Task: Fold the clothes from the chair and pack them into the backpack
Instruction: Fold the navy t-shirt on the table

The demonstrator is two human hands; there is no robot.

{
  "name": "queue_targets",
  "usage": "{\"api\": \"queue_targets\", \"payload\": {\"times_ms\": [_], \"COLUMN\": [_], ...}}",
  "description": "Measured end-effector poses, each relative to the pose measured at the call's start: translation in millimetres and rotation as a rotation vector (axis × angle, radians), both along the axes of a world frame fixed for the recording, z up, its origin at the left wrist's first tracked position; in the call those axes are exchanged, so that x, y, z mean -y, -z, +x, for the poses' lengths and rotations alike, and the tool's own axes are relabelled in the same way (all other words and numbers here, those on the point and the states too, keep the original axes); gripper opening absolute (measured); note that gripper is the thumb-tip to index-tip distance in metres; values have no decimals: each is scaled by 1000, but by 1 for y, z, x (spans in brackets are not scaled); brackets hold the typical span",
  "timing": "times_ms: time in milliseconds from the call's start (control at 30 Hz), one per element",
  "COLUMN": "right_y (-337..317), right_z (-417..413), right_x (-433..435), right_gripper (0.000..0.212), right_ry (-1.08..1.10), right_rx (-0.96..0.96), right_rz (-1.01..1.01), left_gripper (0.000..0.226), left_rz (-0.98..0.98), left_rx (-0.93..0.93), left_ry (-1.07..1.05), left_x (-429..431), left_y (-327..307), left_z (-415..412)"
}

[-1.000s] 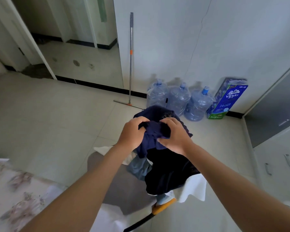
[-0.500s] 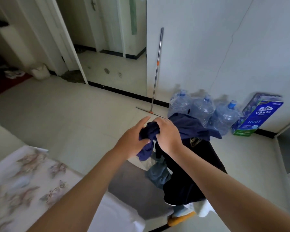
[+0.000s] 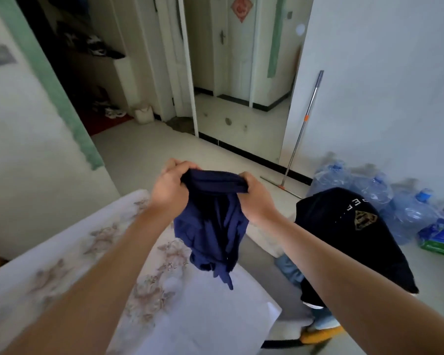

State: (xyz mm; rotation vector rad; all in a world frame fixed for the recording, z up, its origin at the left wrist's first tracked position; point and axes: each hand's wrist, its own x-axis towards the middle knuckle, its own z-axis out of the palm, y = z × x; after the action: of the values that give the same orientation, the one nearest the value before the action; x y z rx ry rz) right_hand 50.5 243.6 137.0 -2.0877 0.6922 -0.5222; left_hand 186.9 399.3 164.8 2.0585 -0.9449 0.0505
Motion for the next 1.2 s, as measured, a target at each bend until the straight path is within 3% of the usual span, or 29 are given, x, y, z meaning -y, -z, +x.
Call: {"api": "queue_targets", "payload": {"times_ms": [133, 267, 333, 400, 500, 633, 700, 767, 833, 933, 1000, 1100, 1200], "right_y": [-11, 37, 69, 94, 121, 138, 139, 139, 148, 162, 181, 212, 228], "right_z": [35, 52, 54, 55, 61, 70, 77, 87, 104, 131, 145, 150, 150], "right_x": [-83, -153, -179, -202, -226, -249, -260, -265, -259, -242, -230, -228, -229], "right_gripper": [30, 38, 27, 23, 28, 36, 30, 23, 31, 23, 25, 49, 35], "right_ry": [-173, -477, -622, -738, -844, -935, -1079, -1137, -1067, -863, -820, -929, -1035], "right_rx": [13, -302, -489, -650, -752, -815, -981, -1180, -1066, -618, -521, -730, -897], "right_rz": [-144, -293, -374, -391, -362, -289, -109, 130, 157, -240, -468, -534, -480], "left_gripper": [68, 50, 37, 42, 53, 73, 64, 41, 41, 41, 49, 75, 73], "left_rz": [253, 657, 816, 908, 910, 679, 654, 734, 816, 758, 773, 929, 944], "left_rx": [67, -19, -134, -245, -432, -445, -486, -534, -622, -590, -435, -432, -530], "left_ry": [-102, -92, -54, -12, -56, -22, 23, 77, 42, -217, -380, -491, -478], "left_x": [-111, -221, -265, -298, -324, -318, -307, -303, -306, -312, -312, -312, -319], "left_y": [0, 59, 98, 130, 168, 192, 202, 210, 219, 234, 241, 247, 261], "left_z": [41, 65, 60, 42, 21, -8, -17, -20, -16, -4, 2, 6, 7]}}
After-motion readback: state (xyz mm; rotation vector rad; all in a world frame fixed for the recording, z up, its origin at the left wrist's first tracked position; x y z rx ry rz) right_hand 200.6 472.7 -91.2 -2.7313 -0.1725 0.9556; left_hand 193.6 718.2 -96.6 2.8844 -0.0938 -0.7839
